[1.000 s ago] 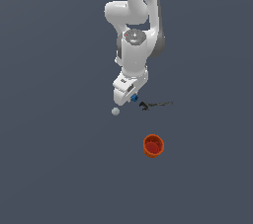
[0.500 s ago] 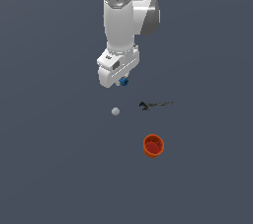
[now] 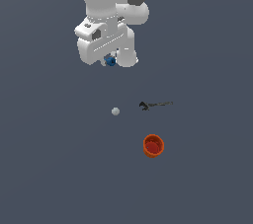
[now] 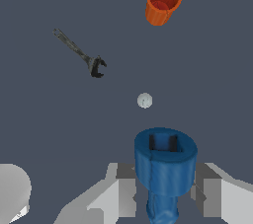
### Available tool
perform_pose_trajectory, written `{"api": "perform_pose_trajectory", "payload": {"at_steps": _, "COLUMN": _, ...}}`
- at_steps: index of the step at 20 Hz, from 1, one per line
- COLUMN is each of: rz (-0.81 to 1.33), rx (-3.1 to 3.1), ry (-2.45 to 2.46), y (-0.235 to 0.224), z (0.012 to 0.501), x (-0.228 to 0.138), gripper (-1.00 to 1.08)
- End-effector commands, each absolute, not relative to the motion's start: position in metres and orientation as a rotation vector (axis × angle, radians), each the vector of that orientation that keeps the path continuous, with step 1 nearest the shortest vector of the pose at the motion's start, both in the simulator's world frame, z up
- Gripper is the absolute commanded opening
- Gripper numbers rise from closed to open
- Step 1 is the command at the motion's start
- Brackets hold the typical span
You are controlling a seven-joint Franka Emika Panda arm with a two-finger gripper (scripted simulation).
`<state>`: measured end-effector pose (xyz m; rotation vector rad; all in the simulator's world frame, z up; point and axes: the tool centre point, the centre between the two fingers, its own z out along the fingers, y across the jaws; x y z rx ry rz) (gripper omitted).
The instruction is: Pick up a designated object from a clutter of objects.
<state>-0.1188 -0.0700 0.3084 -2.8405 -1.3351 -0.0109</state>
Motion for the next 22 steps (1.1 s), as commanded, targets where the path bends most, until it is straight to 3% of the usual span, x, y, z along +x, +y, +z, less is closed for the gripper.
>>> {"api": "perform_pose_trajectory", "payload": {"at_steps": 1, "rz": -0.008, "rx": -2.841, "ry": -1.334, "y": -0.083, "z": 0.331, "x": -0.124, "gripper": -1.00}}
{"api": "perform_pose_trajectory", "payload": {"at_steps": 12, "rz": -0.002, "rx": -2.844, "ry": -1.333, "y": -0.124, "z": 0.403, "x": -0.137, "gripper": -1.00}}
{"api": "perform_pose_trajectory", "payload": {"at_steps": 22, "rz": 0.000, "rx": -2.845, "ry": -1.333, "y": -0.135, "z": 0.422, "x": -0.138, "gripper": -1.00}}
